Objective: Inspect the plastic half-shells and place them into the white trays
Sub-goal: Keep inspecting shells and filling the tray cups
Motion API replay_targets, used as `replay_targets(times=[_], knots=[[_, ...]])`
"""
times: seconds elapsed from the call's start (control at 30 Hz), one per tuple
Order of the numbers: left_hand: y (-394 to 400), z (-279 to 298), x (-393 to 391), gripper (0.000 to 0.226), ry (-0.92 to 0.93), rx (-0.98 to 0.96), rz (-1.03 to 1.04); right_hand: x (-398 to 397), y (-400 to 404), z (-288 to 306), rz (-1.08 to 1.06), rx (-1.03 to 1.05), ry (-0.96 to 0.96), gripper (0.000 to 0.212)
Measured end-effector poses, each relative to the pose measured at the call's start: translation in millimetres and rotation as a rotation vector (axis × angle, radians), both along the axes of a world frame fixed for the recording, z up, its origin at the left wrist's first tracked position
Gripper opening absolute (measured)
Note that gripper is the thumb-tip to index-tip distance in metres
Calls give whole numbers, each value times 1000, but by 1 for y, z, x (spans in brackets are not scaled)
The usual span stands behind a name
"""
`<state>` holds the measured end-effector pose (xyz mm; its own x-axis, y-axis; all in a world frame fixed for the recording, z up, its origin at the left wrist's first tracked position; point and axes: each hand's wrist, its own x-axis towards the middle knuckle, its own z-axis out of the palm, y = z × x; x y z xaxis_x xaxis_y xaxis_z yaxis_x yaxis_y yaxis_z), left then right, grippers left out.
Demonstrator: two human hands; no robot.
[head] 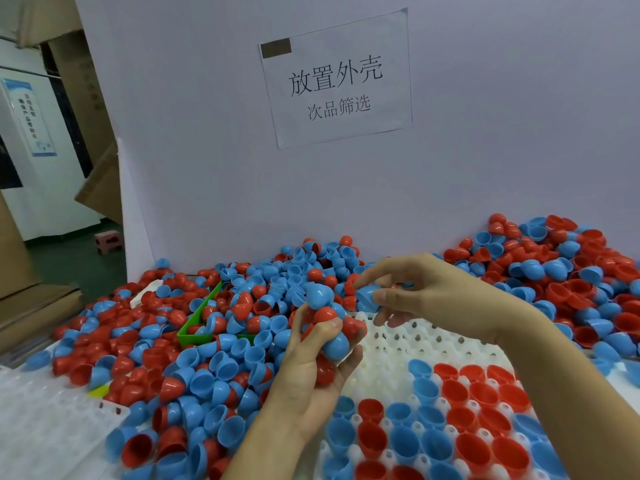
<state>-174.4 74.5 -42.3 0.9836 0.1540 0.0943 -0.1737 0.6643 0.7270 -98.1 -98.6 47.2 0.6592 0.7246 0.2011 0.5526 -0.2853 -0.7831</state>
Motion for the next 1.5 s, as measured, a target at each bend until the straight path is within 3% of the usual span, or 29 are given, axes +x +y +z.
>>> replay_targets(times=[0.13, 0.2, 0.27, 0.37, 0.43, 0.47, 0.5, 0.53, 0.6, 0.63, 0.7, 0.83, 0.97, 1.07, 1.2, 1.5], knots=[[0, 1, 0, 54, -10, -4, -2, -1, -3, 3, -49, 12, 13, 17], [0, 2, 0, 56, -10, 6, -2, 0, -4, 7, -176, 135, -4, 17], [0, 2, 0, 50, -10, 14, -3, 0, -2, 12, -356, 494, -37, 20], [1, 0, 1, 44, -8, 11, 2, -7, 4, 27, -605, 1227, -225, 19], [2, 1, 1, 46, -2, 5, 6, -12, 11, 34, -726, 1477, -361, 18], [1, 1, 1, 47, 0, 7, 7, -13, 16, 36, -726, 1451, -398, 21], [1, 1, 1, 48, 2, 9, 7, -15, 21, 37, -666, 1294, -401, 29], [1, 0, 1, 48, 6, 6, 7, -18, 27, 37, -552, 999, -344, 48], [1, -1, 0, 49, 9, 4, 9, -19, 33, 27, -294, 181, -214, 87], [1, -1, 0, 52, 11, 8, 10, -18, 34, 21, -216, -127, -203, 90], [1, 0, -1, 58, 6, 17, 6, -17, 29, 12, -149, -403, -249, 77], [0, 0, -1, 40, -4, 23, -5, -9, 12, 11, -165, -420, -224, 52], [-1, -3, -1, 46, 6, 69, 7, -10, 13, 7, -154, -225, -229, 37], [-4, -1, 0, 55, -1, 146, 7, -12, 24, -2, -173, -96, -267, 37], [-6, -3, -1, 43, -7, 288, -7, -12, 43, -16, -249, -69, -355, 37], [-4, -2, 0, 52, -16, 156, 15, 3, 34, -19, -277, 84, -151, 28]])
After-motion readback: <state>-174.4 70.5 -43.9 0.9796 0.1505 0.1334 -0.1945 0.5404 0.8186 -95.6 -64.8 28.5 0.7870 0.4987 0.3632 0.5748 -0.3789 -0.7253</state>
